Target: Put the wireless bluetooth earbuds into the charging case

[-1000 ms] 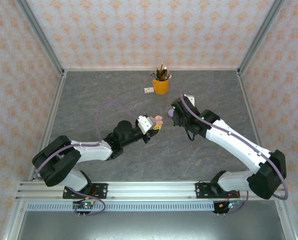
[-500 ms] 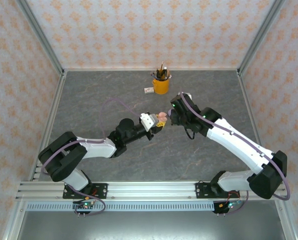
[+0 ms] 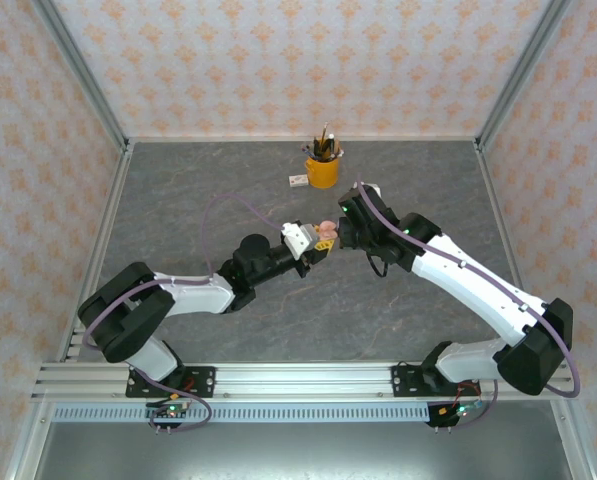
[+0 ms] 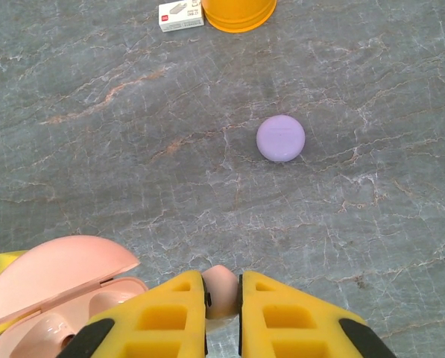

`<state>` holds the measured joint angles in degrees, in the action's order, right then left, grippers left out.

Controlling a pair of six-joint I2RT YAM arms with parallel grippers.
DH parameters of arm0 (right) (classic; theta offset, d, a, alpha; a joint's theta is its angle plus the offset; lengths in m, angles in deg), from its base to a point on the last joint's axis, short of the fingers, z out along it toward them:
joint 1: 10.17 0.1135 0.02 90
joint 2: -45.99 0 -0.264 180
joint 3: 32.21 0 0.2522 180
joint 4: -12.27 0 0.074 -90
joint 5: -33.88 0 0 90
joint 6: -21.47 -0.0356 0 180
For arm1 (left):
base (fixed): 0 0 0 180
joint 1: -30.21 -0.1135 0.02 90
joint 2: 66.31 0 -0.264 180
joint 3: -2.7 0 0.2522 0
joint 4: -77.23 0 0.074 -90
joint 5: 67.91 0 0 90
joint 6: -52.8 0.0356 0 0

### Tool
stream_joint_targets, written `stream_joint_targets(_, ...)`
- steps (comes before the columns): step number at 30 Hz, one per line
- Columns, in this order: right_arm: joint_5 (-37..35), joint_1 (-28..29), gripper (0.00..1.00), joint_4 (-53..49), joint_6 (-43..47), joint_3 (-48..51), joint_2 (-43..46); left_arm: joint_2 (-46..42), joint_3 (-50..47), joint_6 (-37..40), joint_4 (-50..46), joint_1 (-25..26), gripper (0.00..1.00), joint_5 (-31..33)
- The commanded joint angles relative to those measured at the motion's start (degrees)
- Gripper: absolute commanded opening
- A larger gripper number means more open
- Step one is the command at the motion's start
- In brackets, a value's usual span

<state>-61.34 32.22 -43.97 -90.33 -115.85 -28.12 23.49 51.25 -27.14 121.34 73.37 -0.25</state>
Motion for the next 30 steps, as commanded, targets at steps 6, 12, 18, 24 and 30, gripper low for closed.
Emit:
stream_joint_targets(6,-1.13,0.41,0.15,-0.50,0.35,-2.00,0.46,1.62,1.84,-0.57,0.77,0.74,0.00,-1.38)
stream_joint_targets(12,-0.66,0.50,0.15,-0.12,0.07,-2.27,0.18,2.11,2.93,-0.92,-0.03,1.06,0.00,-1.76)
stream_joint_targets(18,-0.32,0.59,0.15,0.38,0.03,-2.36,-0.29,2.34,3.60,-1.09,-0.32,1.40,0.00,-2.00)
stream_joint_targets(24,-0.78,0.59,0.14,0.47,0.09,-2.18,-0.43,2.72,3.89,-1.19,-0.41,1.58,0.00,-1.61)
stream_joint_targets(30,-3.43,0.41,0.14,0.28,-1.07,0.32,0.40,2.71,3.48,-2.28,-1.55,1.58,0.00,6.34)
